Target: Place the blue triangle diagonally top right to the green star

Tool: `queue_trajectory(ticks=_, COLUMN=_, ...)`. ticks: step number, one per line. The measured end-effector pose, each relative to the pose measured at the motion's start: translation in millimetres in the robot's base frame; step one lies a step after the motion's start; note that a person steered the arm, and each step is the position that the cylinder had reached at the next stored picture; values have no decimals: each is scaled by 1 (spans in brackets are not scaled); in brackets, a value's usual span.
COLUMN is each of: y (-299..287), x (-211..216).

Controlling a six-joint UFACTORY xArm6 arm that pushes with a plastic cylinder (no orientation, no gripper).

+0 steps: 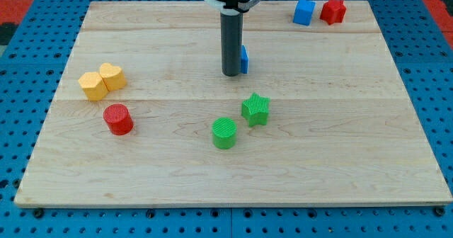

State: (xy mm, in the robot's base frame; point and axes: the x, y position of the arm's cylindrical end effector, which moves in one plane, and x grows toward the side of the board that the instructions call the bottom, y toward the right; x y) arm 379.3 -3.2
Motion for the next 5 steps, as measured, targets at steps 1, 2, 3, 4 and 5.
queue_trajectory(ticks=1, y=-31, x=-10)
queue_trajectory(ticks=2, y=-2, x=-29)
queue_trajectory(ticks=3, y=85, x=-35)
queue_trajectory(ticks=4, y=156, x=-52)
queue_trajectory(ticks=5, y=133, x=-51)
